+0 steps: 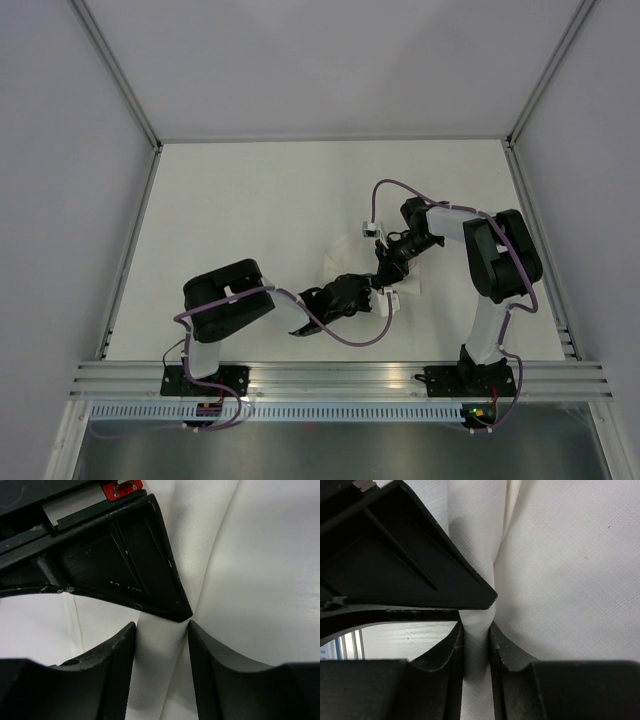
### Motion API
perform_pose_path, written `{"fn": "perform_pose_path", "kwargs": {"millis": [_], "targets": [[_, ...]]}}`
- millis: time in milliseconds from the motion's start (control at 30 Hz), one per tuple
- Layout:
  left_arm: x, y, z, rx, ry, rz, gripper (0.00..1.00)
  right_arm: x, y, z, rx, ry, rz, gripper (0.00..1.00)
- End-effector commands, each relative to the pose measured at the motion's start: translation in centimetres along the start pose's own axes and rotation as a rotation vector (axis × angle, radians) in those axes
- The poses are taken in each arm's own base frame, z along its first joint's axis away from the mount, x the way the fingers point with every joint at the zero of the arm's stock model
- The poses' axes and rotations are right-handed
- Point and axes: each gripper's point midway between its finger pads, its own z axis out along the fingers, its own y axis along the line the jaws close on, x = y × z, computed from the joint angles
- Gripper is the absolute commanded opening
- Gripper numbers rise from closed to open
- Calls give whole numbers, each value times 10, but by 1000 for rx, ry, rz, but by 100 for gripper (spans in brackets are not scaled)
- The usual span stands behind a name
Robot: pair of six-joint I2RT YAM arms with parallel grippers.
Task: Fold the napkin, place the utensils inside, and roll it up
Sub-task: Roll the napkin with the utensil
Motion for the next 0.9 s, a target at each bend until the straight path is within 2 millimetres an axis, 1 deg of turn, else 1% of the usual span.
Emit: {"fn": "perform_pose_path", "kwargs": {"millis": [0, 167, 200, 367, 400, 467, 500, 533, 567, 600, 633, 667, 700, 833, 867], "targets": [[27, -34, 2, 162, 97, -3, 51, 52, -5, 10, -1, 175, 24, 11], [40, -43, 2, 191, 130, -47, 40, 53, -5, 10, -10, 176, 27, 11], [42, -44, 2, 195, 136, -52, 35, 53, -5, 10, -13, 176, 29, 11], [52, -62, -2, 286, 200, -107, 21, 52, -4, 9, -12, 173, 29, 11], [52, -64, -3, 299, 204, -117, 17, 52, -4, 9, -9, 174, 27, 11], [51, -69, -5, 334, 200, -154, 12, 50, -5, 8, -2, 169, 25, 14], [51, -70, -6, 346, 203, -167, 7, 50, -4, 7, -1, 169, 32, 16], [49, -70, -5, 359, 202, -183, 4, 48, -4, 6, 9, 164, 26, 20], [52, -75, -8, 395, 213, -215, 2, 48, -4, 5, 14, 167, 27, 23], [52, -77, -9, 411, 214, -228, 2, 47, -3, 3, 18, 164, 26, 27], [50, -80, -9, 425, 211, -240, 2, 42, -3, 0, 33, 157, 20, 38], [51, -83, -11, 452, 213, -265, 2, 41, -1, -1, 39, 155, 21, 43], [50, -85, -10, 464, 215, -278, 2, 37, -1, -5, 56, 144, 17, 50], [50, -91, -12, 516, 218, -329, 2, 24, 0, -17, 99, 111, 17, 59], [51, -92, -12, 526, 222, -337, 2, 22, 0, -21, 112, 102, 18, 59]]}}
